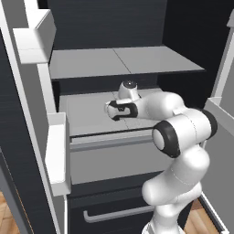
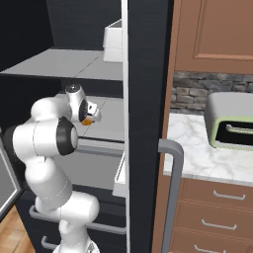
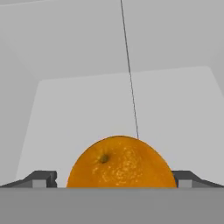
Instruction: Open the fridge, remove the orange, potato, and steak, and place them on any counter.
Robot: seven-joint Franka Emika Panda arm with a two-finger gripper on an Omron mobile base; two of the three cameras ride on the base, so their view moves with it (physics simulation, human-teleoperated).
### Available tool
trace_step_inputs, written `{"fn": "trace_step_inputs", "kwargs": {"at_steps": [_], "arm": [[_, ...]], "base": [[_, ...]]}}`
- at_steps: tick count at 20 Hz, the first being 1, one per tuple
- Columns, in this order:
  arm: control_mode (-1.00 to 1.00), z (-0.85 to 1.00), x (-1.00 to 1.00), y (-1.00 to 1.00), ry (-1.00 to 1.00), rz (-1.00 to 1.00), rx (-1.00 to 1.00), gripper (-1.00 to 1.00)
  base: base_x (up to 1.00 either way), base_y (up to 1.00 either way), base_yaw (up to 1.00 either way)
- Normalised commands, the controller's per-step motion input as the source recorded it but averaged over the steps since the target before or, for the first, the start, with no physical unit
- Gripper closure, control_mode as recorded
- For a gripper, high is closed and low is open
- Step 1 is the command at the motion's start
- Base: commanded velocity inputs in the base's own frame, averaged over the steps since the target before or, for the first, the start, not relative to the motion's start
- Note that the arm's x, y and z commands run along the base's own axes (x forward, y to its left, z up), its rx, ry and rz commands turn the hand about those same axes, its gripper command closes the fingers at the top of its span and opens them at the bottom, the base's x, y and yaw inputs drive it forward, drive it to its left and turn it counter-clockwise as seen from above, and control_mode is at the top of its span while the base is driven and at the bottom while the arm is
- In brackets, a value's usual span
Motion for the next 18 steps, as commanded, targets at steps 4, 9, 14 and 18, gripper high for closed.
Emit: {"fn": "trace_step_inputs", "kwargs": {"at_steps": [4,9,14,18], "arm": [[-1.0,-0.61,-0.48,0.0,0.0,-0.01,0.01,1.0],[-1.0,-0.49,-0.13,0.0,0.0,0.0,0.01,1.0],[-1.0,-0.06,-0.09,0.0,0.0,0.0,0.0,1.0],[-1.0,0.37,-0.91,0.0,-0.23,0.0,0.0,1.0]], "base": [[0.0,0.0,0.0],[0.0,0.0,0.0],[0.0,0.0,0.0],[0.0,0.0,0.0]]}}
